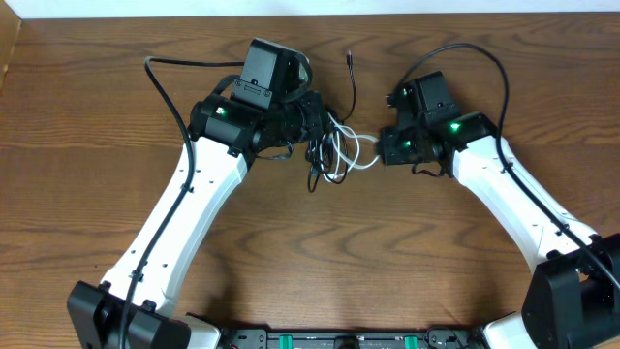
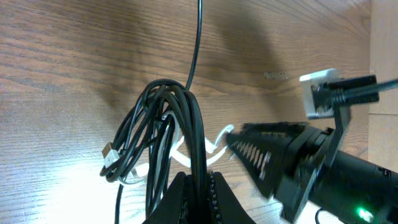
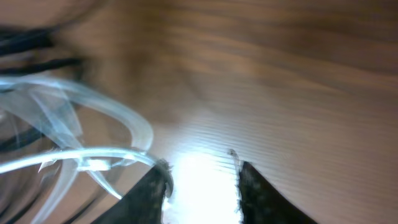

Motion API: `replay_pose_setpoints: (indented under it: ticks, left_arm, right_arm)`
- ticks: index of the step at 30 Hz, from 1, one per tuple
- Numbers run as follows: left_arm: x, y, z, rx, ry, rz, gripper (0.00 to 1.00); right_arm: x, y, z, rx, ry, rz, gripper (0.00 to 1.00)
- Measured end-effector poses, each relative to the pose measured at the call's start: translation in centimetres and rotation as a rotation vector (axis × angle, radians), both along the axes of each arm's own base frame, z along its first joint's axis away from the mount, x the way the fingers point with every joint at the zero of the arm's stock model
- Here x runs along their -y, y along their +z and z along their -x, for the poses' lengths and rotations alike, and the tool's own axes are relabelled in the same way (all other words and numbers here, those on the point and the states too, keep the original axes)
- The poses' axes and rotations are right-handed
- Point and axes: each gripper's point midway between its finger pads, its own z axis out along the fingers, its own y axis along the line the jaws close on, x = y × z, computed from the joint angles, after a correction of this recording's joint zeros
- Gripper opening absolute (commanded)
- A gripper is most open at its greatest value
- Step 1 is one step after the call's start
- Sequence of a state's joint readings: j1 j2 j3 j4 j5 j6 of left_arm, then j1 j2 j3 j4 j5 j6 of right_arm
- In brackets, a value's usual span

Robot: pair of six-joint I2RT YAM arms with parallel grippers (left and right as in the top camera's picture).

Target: Untangle cables

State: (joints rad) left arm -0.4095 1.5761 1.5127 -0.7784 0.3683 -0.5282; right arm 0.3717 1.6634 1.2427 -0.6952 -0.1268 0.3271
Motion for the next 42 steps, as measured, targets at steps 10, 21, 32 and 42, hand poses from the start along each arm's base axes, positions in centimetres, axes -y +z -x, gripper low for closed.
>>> replay_pose_setpoints:
  ticks: [10,21,32,42]
  left_arm:
    - [0.1,0.0,0.1,-0.002,-0.005,0.005,0.08]
    - [0.3,0.0,0.3,-0.010,-0.017,0.009,0.08]
    - [0.9,0.1,0.7,-0.010,-0.043,0.019,0.08]
    - [1.0,0.1,0.8,-0.007,-0.060,0.019,0.07]
  right_arm:
    - [5.7,-0.3,-1.0,0.054,-0.217,0.257,0.24]
    - [13.2,-0.3,-0.3,0.011,-0.379,0.456,0.19]
    - [21.4,-0.3,0.6,-0.056,-0.607,0.490,0.19]
    - [25.9,-1.2,2.1,-0.148,-0.745,0.369,0.18]
